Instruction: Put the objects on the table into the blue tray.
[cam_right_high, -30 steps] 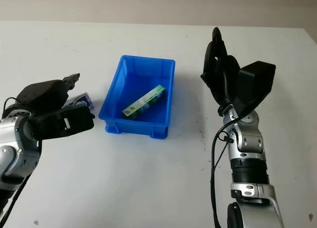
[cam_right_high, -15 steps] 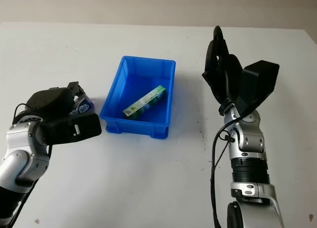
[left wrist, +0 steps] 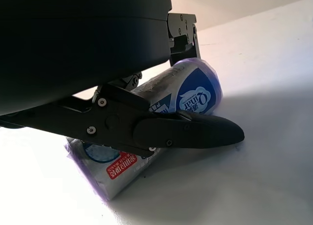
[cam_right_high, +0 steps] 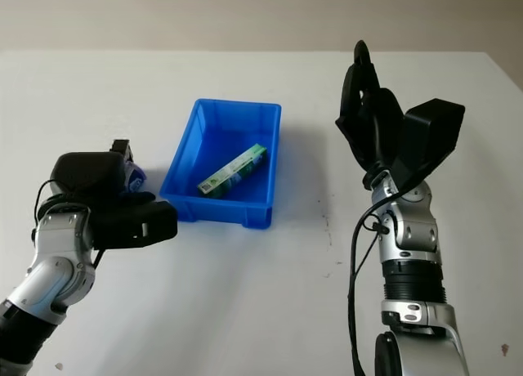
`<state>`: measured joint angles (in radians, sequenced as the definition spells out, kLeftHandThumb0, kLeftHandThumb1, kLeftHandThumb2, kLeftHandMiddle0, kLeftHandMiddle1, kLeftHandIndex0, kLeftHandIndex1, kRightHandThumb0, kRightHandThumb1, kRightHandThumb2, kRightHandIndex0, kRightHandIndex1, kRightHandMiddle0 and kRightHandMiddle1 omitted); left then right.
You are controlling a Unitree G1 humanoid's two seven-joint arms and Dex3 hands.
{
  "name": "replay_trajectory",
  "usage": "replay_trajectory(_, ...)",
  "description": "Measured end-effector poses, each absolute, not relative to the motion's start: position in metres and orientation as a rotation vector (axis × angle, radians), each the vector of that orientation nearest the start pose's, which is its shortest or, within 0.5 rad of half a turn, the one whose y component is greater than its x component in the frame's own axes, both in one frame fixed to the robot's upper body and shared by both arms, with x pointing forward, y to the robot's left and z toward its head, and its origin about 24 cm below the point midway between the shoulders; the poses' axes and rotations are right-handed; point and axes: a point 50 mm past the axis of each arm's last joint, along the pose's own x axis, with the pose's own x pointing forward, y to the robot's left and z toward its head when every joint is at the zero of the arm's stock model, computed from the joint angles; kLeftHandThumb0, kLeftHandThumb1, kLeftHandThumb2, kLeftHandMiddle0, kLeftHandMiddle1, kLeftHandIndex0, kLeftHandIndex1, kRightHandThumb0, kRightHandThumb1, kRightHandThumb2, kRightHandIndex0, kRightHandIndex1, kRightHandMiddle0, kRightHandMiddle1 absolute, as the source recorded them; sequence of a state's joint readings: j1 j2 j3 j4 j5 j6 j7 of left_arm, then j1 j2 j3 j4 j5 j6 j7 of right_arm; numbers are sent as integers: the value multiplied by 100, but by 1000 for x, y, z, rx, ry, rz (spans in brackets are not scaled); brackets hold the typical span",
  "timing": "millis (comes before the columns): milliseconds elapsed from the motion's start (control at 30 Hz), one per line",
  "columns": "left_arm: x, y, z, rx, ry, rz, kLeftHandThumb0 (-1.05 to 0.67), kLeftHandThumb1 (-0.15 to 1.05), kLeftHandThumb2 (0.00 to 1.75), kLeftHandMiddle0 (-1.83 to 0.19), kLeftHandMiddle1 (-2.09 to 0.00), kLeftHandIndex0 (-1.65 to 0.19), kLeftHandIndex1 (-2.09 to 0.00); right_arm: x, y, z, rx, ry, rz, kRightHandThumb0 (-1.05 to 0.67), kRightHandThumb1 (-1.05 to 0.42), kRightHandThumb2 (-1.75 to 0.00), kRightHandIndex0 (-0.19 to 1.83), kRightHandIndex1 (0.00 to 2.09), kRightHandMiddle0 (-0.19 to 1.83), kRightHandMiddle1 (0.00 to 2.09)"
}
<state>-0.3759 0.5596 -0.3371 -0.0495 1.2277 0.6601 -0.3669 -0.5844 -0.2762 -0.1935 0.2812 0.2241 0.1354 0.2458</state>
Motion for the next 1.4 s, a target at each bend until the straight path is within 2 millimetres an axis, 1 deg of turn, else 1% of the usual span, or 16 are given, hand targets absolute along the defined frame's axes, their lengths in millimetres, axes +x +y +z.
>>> replay_trajectory(33,305,210,137,1668,229,223,-43,105,26,-75,-209,3,-186,352,-202,156,11,-204,154,-79,-105,-74,-19,0,-19,0)
replay_trajectory(67,303,210,139,1658,193,239,-43,105,26,-70,-209,4,-170,352,-202,156,11,-204,155,-79,-105,-74,-19,0,-19,0)
replay_trajectory(100,302,209,143,1653,150,254,-43,105,25,-66,-209,2,-166,352,-202,156,11,-204,155,-79,-105,-74,-19,0,-19,0)
replay_trajectory(133,301,208,148,1651,101,270,-43,105,23,-56,-209,3,-192,352,-202,156,11,-205,157,-79,-105,-74,-19,0,-19,0)
replay_trajectory(200,300,206,158,1649,23,302,-43,105,23,-60,-209,-1,-206,352,-201,156,9,-212,162,-79,-105,-74,-19,0,-19,0)
replay_trajectory(333,298,203,174,1698,-53,338,-48,105,29,-87,-209,-35,-209,351,-202,157,5,-216,157,-79,-105,-75,-19,0,-19,0)
replay_trajectory(567,298,197,207,1704,-197,388,-48,105,33,-93,-209,-35,-209,352,-201,156,1,-214,147,-78,-105,-75,-19,0,-19,0)
replay_trajectory(733,295,189,223,1670,-357,388,-47,105,30,-98,-209,-49,-209,352,-201,156,-4,-213,141,-78,-105,-76,-19,0,-19,0)
replay_trajectory(833,296,182,232,1637,-432,350,-46,105,32,-98,-209,-47,-209,352,-201,156,-9,-211,143,-78,-105,-76,-19,0,-19,0)
replay_trajectory(900,297,175,241,1621,-486,331,-46,105,34,-80,-209,-33,-209,352,-200,156,-11,-209,145,-78,-105,-76,-19,0,-19,0)
replay_trajectory(967,300,167,252,1587,-544,297,-44,105,33,-76,-209,-22,-202,352,-200,155,-11,-208,145,-78,-105,-76,-19,0,-19,0)
replay_trajectory(1033,308,158,263,1506,-541,220,-44,105,33,-76,-209,-24,-197,353,-200,155,-11,-207,147,-78,-105,-76,-19,0,-19,0)
replay_trajectory(1067,312,155,268,1478,-531,185,-45,105,34,-77,-209,-28,-204,353,-199,156,-12,-208,149,-78,-105,-76,-19,0,-19,0)
replay_trajectory(1167,325,143,279,1439,-527,86,-47,105,36,-90,-209,-47,-209,353,-199,156,-13,-207,156,-77,-105,-75,-19,0,-19,0)
replay_trajectory(1267,337,130,286,1376,-514,-14,-46,105,37,-93,-209,-50,-209,353,-198,155,-12,-207,157,-77,-105,-75,-19,0,-19,0)
replay_trajectory(1400,348,121,290,1414,-501,-40,-47,105,39,-71,-209,-16,-209,353,-198,155,-10,-206,157,-77,-105,-75,-19,0,-19,0)
